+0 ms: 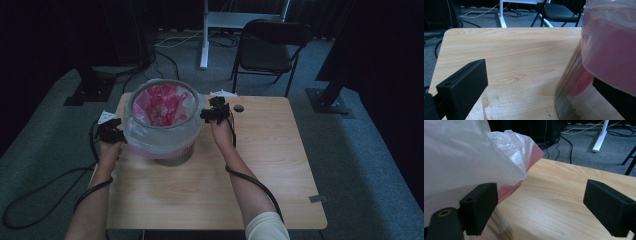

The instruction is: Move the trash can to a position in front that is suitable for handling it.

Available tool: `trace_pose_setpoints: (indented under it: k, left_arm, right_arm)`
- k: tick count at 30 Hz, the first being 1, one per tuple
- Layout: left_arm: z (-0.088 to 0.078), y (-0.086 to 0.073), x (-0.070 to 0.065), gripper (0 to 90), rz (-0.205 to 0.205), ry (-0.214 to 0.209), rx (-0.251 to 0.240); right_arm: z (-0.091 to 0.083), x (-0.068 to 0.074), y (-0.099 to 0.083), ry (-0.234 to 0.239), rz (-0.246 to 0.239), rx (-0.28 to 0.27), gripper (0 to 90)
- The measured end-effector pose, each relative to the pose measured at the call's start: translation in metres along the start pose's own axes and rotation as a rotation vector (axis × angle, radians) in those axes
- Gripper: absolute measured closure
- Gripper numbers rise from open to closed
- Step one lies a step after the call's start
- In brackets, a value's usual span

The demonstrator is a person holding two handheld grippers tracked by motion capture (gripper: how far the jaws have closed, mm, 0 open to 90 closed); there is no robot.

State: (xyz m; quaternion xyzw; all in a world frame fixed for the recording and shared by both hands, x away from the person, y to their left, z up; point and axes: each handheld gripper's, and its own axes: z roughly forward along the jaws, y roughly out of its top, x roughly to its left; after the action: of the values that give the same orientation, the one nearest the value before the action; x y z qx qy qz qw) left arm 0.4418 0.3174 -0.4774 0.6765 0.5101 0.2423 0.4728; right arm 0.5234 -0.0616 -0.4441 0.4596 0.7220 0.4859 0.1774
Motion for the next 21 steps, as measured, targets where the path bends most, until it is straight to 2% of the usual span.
trace_pose_setpoints:
  k: [1, 4, 6, 7, 11, 21]
  left_arm:
    - [0.000, 0.000, 0.000, 0.0, -0.001, -0.001, 0.002]
    - [0.000, 0.001, -0.001, 0.0, 0.003, 0.005, 0.003]
    - [-0.001, 0.001, -0.001, 0.0, 0.007, 0.002, 0.006]
    - [-0.001, 0.001, -0.001, 0.0, 0.014, 0.002, 0.006]
    - [-0.002, 0.002, -0.003, 0.0, 0.023, 0.003, 0.013]
    - [-0.004, -0.002, -0.010, 0.0, 0.020, -0.017, 0.013]
  right_arm:
    - [0.000, 0.000, 0.000, 0.000, 0.002, 0.004, 12.0]
    - [0.001, -0.002, -0.001, 0.041, 0.031, 0.013, 12.3]
    - [0.001, -0.003, -0.003, 0.088, 0.031, 0.018, 12.6]
    - [0.001, -0.004, -0.004, 0.096, 0.030, 0.021, 12.7]
    - [-0.002, -0.002, -0.004, 0.100, 0.011, 0.013, 14.7]
    - [-0.010, -0.005, -0.009, 0.103, 0.016, 0.017, 14.7]
